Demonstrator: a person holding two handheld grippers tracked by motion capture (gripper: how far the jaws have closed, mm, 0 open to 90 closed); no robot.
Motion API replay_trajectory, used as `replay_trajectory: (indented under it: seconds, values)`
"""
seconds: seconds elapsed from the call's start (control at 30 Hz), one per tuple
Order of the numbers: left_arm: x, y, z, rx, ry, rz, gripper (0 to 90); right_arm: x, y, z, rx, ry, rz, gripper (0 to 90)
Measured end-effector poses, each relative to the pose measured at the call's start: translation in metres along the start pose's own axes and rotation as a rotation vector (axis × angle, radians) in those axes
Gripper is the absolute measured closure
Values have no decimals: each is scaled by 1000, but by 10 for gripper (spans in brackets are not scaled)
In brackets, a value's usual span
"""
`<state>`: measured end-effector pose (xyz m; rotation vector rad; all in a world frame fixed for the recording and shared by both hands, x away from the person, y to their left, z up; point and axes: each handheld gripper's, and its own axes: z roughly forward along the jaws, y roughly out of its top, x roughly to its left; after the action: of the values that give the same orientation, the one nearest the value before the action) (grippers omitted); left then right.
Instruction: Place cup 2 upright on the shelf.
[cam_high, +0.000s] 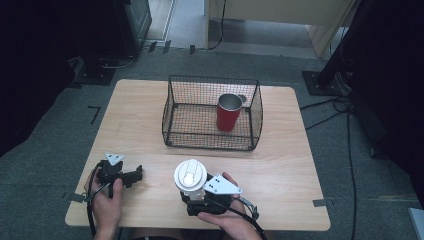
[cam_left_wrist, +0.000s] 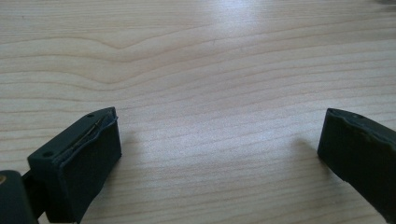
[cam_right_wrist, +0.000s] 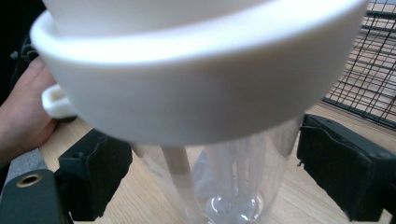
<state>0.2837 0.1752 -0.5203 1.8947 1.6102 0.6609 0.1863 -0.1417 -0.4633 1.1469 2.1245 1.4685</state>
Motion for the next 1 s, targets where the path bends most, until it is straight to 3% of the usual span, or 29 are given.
replay_trajectory:
  seconds: [0.6,0.8,0.9,1.0]
  values:
    - [0,0,0,0,-1,0,0,3,7,6,-14,3,-2,120]
    - [0,0,0,0,-1,0,0,5,10,6,-42,-29,-48,152]
    - [0,0,0,1,-1,0,0,3,13,5,-51,-16,-19,157]
    - [0,0,0,0,-1,0,0,3,14,5,-51,-22,-25,158]
